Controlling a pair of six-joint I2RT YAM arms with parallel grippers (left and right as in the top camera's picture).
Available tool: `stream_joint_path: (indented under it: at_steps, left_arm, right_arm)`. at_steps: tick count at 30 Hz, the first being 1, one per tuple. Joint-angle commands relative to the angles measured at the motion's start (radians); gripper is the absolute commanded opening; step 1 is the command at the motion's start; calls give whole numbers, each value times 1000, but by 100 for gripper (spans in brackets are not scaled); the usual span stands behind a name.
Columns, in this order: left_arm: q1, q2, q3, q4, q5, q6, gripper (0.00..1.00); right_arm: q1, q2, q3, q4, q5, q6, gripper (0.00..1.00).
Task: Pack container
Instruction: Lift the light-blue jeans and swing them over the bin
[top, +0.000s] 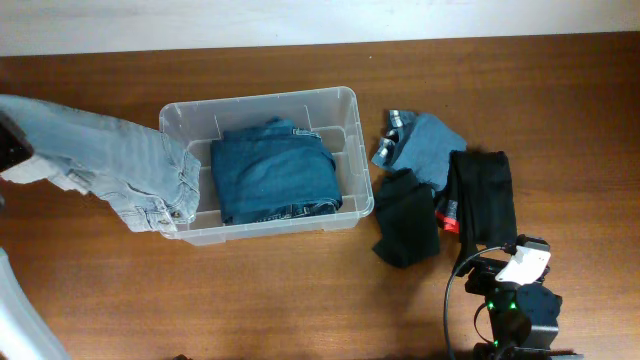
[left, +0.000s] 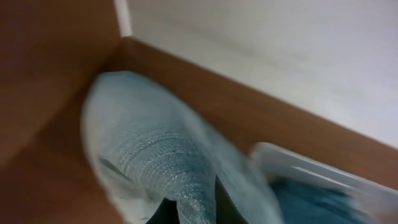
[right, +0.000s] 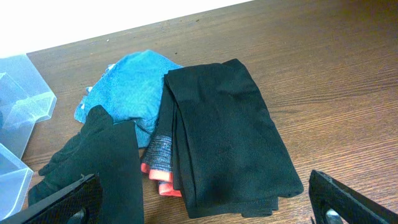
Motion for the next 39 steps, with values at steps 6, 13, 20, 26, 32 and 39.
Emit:
stream_joint_path:
  at_steps: [6,13,20,26,32,39]
  left_arm:
    - [5,10,112,85,-93,66,0]
    - [4,10,328,33,109,62,0]
    - [-78,41,332,34,574,38,0]
    - [-311,120,332,40,652,53,0]
    - [-532,225,332,41,650,84,0]
    - [-733,342,332,103,623,105,0]
  right_arm:
    - [-6,-8,-6,-2,-5,8,98]
    - [-6,-8,-6,-2,-5,8,99]
    - [-6,-8,-6,-2,-5,8,98]
    - [-6,-8,-6,-2,-5,8,98]
    - [-6,-8,-6,-2,-5,8,98]
    - [-6,-8,-6,-2,-5,8,98]
